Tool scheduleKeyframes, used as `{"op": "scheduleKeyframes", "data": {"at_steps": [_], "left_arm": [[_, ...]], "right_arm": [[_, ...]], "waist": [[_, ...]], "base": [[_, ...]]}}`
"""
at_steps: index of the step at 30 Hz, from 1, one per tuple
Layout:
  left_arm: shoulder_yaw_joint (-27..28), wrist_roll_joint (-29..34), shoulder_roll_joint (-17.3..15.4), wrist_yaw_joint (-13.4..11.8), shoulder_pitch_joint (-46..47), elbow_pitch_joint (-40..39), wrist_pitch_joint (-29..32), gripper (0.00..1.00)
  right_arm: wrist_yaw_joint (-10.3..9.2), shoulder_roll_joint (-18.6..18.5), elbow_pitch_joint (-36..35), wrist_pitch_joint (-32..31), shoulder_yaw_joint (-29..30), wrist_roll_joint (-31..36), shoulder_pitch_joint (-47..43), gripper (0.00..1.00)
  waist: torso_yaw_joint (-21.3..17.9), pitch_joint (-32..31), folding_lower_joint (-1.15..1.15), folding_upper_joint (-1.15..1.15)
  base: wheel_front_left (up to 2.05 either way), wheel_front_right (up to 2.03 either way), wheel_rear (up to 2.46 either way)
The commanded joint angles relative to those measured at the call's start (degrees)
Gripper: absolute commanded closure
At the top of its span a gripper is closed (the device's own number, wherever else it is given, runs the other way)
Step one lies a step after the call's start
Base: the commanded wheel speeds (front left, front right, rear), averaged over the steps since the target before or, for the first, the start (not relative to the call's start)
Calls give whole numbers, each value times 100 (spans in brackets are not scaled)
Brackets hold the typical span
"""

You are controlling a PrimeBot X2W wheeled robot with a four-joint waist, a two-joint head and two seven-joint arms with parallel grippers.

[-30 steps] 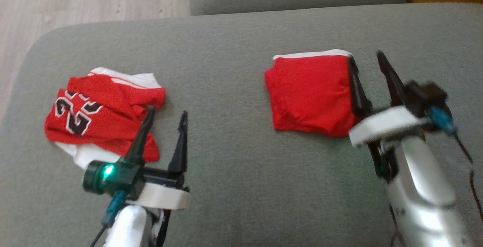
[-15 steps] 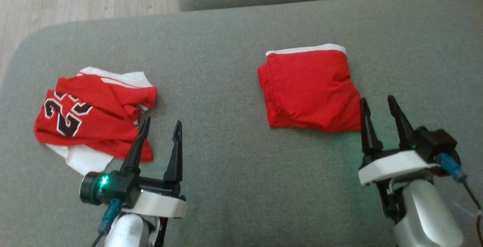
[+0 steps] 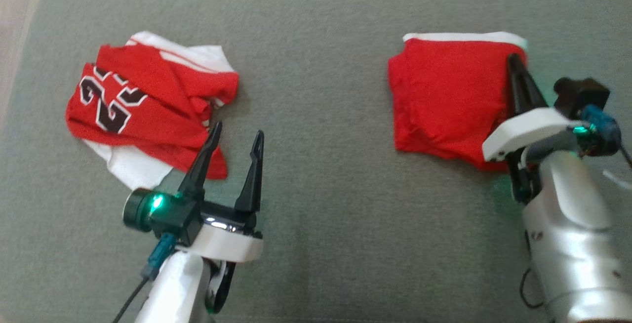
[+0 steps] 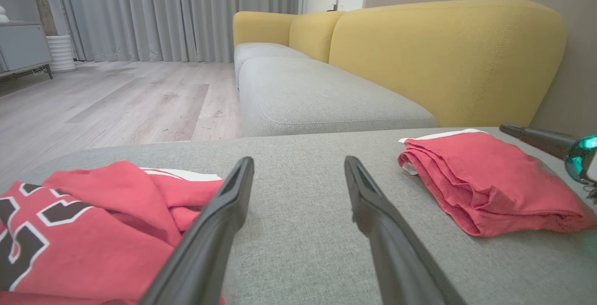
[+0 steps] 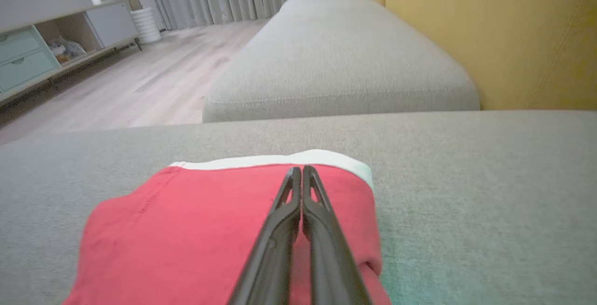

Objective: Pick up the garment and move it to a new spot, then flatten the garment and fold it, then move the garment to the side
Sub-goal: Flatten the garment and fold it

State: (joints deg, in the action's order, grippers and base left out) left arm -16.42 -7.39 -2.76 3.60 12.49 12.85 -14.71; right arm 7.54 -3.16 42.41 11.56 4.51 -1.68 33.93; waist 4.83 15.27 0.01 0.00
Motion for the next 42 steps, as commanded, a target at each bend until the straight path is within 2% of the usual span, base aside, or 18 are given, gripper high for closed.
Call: {"op": "scheduleKeyframes", "data": {"at_steps": [1, 8, 12, 15, 21, 25, 29, 33, 38, 42], "left_arm": [[139, -64, -14, 19, 245, -199, -29, 0], [11, -155, -13, -20, 481, -247, -29, 0], [3, -198, -12, -64, 520, -235, -29, 0], [4, -222, -12, -92, 489, -215, -29, 0], [-40, -259, -12, -111, 458, -211, -29, 0], [-86, -266, -12, -115, 462, -222, -29, 0], [-141, -281, -12, -110, 448, -201, -29, 0], [-96, -264, -12, -122, 389, -129, -29, 0], [49, -205, -12, -134, 282, -76, -29, 0], [154, -170, -14, -137, 228, -97, -29, 0]], "right_arm": [[-5, 28, -72, 8, -51, 53, 205, 100], [-5, 4, 1172, -17, 637, 592, 781, 100], [-5, 14, 1470, 204, 667, 752, 963, 100], [-5, 24, 1451, 316, 365, 554, 1093, 100], [-5, 26, 859, 341, -1069, -526, 972, 100], [-5, 27, 1052, 342, -1631, -710, 846, 100], [-5, 27, 1834, 234, -1697, -554, 827, 100], [-5, 27, 2085, 266, -1791, -734, 892, 100], [-5, 28, 1930, 334, -1787, -918, 836, 100], [-5, 28, 1397, 340, -1560, -967, 701, 100]], "waist": [[179, 183, -1, 0], [397, 408, -1, 0], [414, 366, -1, 0], [385, 265, -1, 0], [365, 128, -1, 0], [404, 121, -1, 0], [497, 94, -1, 0], [488, 14, -1, 0], [325, -201, -1, 0], [163, -331, -1, 0]], "base": [[0, 0, 0], [0, 0, 0], [0, 0, 0], [0, 0, 0], [0, 0, 0], [0, 0, 0], [0, 0, 0], [0, 0, 0], [0, 0, 0], [0, 0, 0]]}}
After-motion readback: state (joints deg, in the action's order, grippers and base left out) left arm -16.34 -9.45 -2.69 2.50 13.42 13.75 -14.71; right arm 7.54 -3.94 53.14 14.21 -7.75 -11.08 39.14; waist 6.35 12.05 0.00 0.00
